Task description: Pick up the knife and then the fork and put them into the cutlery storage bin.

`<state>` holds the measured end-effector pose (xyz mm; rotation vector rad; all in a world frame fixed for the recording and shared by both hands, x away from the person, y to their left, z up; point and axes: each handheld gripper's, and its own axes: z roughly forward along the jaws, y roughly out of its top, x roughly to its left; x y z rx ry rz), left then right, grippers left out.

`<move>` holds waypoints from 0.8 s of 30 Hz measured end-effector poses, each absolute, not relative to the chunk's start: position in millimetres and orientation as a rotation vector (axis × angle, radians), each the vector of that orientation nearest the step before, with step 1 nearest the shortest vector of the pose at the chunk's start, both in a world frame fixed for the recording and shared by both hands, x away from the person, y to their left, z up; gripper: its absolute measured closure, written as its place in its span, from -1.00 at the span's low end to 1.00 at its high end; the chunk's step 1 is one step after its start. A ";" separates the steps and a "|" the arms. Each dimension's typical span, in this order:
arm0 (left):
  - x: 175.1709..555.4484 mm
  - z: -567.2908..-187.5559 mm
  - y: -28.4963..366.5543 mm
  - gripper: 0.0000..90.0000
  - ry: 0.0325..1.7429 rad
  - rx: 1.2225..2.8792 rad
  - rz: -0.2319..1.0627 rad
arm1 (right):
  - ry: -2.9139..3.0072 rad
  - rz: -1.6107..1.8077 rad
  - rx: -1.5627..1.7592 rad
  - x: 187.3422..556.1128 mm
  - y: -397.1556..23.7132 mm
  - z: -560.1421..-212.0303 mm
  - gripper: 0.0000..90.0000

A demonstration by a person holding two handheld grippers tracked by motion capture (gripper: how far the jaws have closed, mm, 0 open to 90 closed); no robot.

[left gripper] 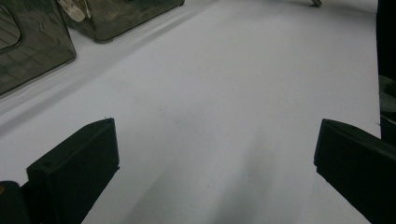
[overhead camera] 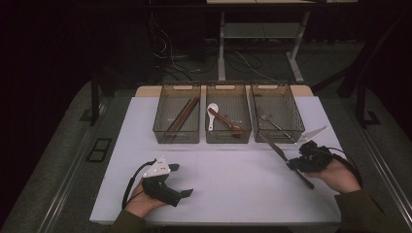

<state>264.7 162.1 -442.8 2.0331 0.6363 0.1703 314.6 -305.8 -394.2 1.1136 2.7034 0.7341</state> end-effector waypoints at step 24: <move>265.3 -443.3 162.7 -1.00 0.645 2.026 0.169 | 2.337 1.252 1.141 328.0 -337.2 -366.0 0.78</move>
